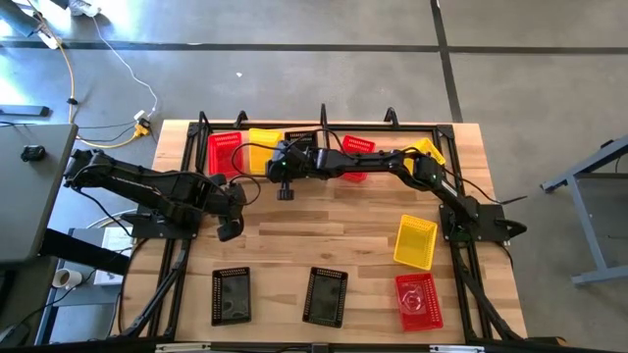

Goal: Stack baskets on shelf by color
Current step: Put the left yellow bin on the shelf, then adjust the shelf on the table

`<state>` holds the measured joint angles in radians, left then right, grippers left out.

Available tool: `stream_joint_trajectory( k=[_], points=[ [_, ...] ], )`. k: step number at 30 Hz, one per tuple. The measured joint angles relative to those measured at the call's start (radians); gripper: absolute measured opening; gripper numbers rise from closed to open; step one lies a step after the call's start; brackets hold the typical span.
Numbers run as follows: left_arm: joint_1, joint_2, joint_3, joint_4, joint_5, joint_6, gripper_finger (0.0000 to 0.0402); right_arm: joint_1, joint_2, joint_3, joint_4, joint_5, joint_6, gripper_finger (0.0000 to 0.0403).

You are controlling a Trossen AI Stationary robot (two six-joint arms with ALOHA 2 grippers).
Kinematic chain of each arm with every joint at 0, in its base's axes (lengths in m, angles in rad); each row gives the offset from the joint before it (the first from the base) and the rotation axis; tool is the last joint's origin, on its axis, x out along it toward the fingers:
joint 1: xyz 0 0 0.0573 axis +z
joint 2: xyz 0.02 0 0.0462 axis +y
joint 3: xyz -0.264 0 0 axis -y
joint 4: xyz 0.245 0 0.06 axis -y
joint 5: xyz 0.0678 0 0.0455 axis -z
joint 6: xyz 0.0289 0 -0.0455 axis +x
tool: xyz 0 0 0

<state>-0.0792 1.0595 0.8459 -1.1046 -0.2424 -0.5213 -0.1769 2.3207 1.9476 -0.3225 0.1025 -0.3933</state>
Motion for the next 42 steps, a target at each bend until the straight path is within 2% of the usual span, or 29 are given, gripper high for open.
stream_joint_trajectory(
  k=[7, 21, 26, 31, 36, 42],
  points=[
    [0.000, 0.000, 0.000, 0.000, 0.000, 0.000, 0.0076, 0.000, 0.000, 0.000, 0.026, 0.001, 0.017, 0.0052],
    [0.000, 0.000, 0.000, 0.000, -0.002, 0.000, 0.0076, 0.008, -0.011, 0.001, 0.046, 0.016, 0.018, 0.0055],
    [0.000, 0.000, 0.000, 0.000, -0.012, 0.015, 0.0076, 0.022, -0.068, 0.004, -0.013, 0.126, 0.007, 0.0055],
    [0.000, 0.000, 0.000, 0.000, -0.094, 0.075, 0.0076, 0.023, -0.122, 0.003, -0.091, 0.171, 0.009, 0.0055],
    [0.000, 0.000, 0.000, 0.002, -0.172, 0.114, 0.0076, 0.020, -0.175, 0.004, -0.164, 0.282, 0.010, 0.0055],
    [0.000, 0.000, 0.000, 0.002, -0.214, 0.114, 0.0076, -0.003, -0.239, 0.003, -0.266, 0.410, 0.028, 0.0055]
  ],
)
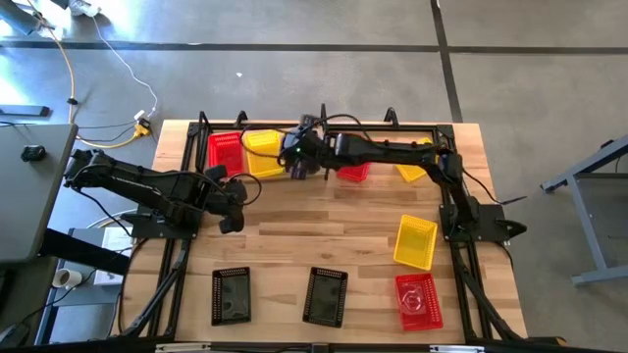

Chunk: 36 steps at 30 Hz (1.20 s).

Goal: Stack baskets on shelf by color
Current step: Adjust the shelf on the table

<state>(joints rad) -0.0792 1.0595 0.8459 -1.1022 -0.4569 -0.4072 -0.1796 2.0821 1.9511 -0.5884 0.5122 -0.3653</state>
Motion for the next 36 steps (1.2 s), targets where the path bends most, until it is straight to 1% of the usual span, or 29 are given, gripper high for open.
stream_joint_trajectory(
  k=[3, 5, 11, 19, 21, 25, 30, 36],
  points=[
    [0.000, 0.000, 0.000, 0.001, -0.003, 0.000, 0.0076, -0.024, -0.029, 0.000, -0.050, 0.064, 0.036, 0.0055],
    [0.000, 0.000, 0.000, 0.002, -0.004, 0.000, 0.0076, -0.044, -0.044, 0.000, -0.087, 0.076, 0.075, 0.0055],
    [0.000, 0.000, 0.000, 0.002, -0.004, 0.000, 0.0076, -0.116, -0.077, 0.000, -0.228, 0.088, 0.197, 0.0055],
    [0.000, 0.000, 0.000, 0.002, -0.003, 0.000, 0.0076, -0.189, -0.082, -0.002, -0.385, 0.076, 0.294, 0.0055],
    [0.000, 0.000, 0.000, 0.001, -0.004, 0.000, 0.0076, -0.201, -0.082, -0.002, -0.419, 0.039, 0.322, 0.0055],
    [0.000, 0.000, 0.000, 0.001, -0.004, 0.000, 0.0076, -0.215, -0.083, -0.002, -0.467, -0.086, 0.374, 0.0055],
    [0.000, 0.000, 0.000, 0.001, -0.003, 0.000, 0.0076, -0.214, -0.083, -0.002, -0.518, -0.137, 0.421, 0.0055],
    [0.000, 0.000, 0.000, 0.001, -0.001, 0.000, 0.0076, -0.211, -0.082, -0.002, -0.549, -0.227, 0.471, 0.0055]
  ],
)
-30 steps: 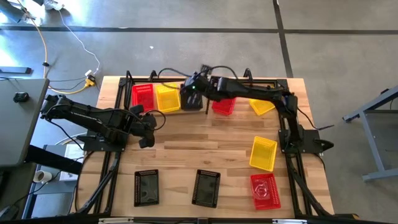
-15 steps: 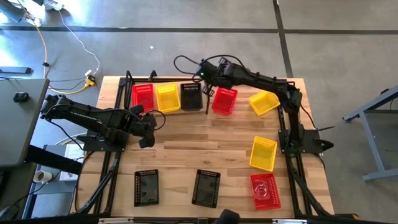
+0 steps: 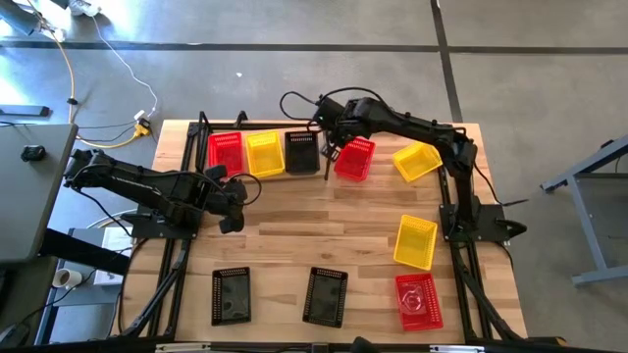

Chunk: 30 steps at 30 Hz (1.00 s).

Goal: Stack baskets on shelf by color
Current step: Adjust the shelf on the table

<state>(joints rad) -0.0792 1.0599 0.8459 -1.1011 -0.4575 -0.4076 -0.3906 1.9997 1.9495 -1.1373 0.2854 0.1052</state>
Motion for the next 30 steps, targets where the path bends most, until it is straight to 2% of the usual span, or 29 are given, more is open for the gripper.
stream_joint_trajectory(
  k=[10, 30],
  points=[
    [0.000, 0.000, 0.000, 0.000, 0.013, -0.007, 0.0076, 0.013, 0.003, 0.000, -0.003, -0.077, 0.037, 0.0055],
    [0.000, 0.000, 0.000, 0.000, 0.032, -0.018, 0.0076, 0.038, 0.014, 0.000, 0.004, -0.119, 0.026, 0.0055]
  ],
)
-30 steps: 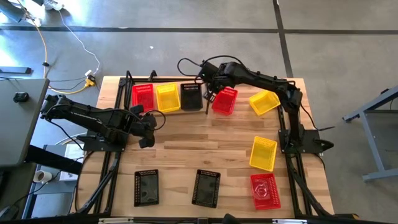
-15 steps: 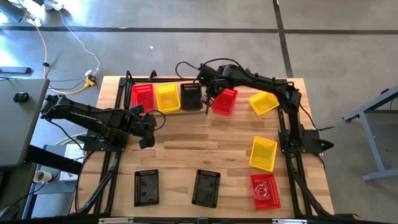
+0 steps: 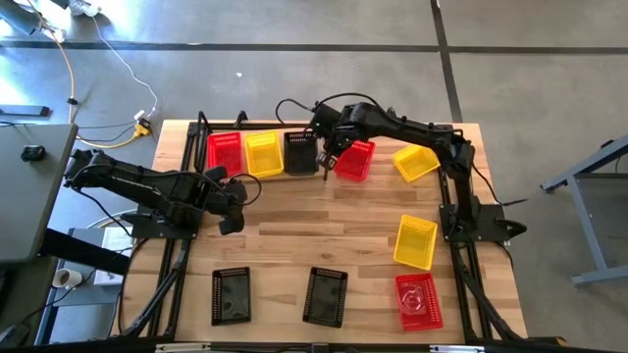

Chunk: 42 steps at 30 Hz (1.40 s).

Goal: Stack baskets on shelf by color
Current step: Adjust the shelf on the table, then stack the right black bin on top of the black bin on the shelf

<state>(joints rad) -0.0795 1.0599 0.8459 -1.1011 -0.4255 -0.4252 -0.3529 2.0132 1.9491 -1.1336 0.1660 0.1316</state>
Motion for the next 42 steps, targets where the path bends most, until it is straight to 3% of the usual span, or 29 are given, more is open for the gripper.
stream_joint_trajectory(
  k=[18, 31, 42],
  points=[
    [0.000, 0.000, 0.000, 0.000, 0.000, -0.001, 0.0076, 0.016, 0.000, 0.000, 0.001, -0.080, -0.027, 0.0055],
    [0.000, 0.000, 0.000, 0.000, 0.013, -0.016, 0.0076, 0.066, -0.008, 0.000, -0.144, 0.032, 0.048, 0.0055],
    [0.000, 0.000, 0.000, 0.000, 0.050, -0.044, 0.0076, 0.218, -0.008, 0.000, -0.296, 0.141, 0.123, 0.0055]
  ],
)
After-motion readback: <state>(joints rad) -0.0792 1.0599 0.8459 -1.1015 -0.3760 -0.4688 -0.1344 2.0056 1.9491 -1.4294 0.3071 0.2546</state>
